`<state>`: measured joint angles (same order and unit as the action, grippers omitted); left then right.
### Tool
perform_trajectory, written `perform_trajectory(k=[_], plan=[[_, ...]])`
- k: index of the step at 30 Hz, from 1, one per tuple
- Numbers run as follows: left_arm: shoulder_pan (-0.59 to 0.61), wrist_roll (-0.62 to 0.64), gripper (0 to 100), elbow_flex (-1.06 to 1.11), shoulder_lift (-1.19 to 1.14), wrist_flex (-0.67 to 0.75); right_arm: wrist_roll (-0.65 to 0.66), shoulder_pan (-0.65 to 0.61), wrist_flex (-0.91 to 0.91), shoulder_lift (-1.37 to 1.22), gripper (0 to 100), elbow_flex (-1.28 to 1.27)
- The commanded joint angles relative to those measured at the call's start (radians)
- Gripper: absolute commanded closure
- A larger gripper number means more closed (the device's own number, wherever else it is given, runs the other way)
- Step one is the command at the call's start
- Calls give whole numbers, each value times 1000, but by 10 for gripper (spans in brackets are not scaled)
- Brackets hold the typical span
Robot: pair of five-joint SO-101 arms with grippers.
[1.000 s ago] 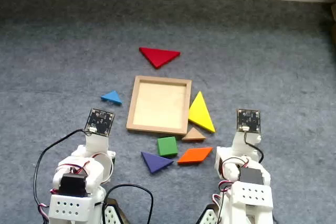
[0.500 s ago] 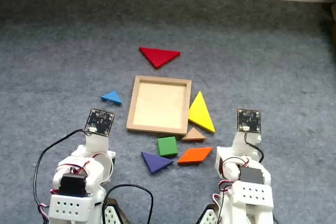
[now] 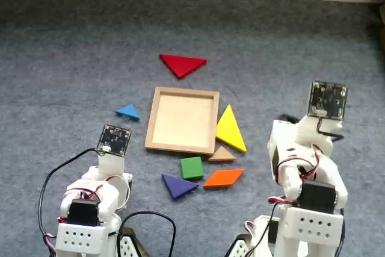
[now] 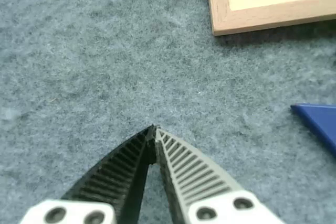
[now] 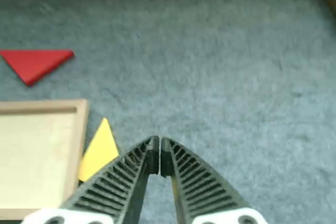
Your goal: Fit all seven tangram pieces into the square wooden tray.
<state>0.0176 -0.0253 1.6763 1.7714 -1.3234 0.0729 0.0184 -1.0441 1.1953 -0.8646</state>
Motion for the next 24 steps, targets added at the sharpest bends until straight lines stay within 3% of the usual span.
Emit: perform_trajectory(k=[1,16,24], plan=[[10,-5,995,19,47,-5,12,-99,-12,-108,967,159],[10,-5,995,19,47,-5,5,-335,-22,-1047,967,530],[10,-5,995,19,47,-5,5,-367,-28,-1368,971,727]])
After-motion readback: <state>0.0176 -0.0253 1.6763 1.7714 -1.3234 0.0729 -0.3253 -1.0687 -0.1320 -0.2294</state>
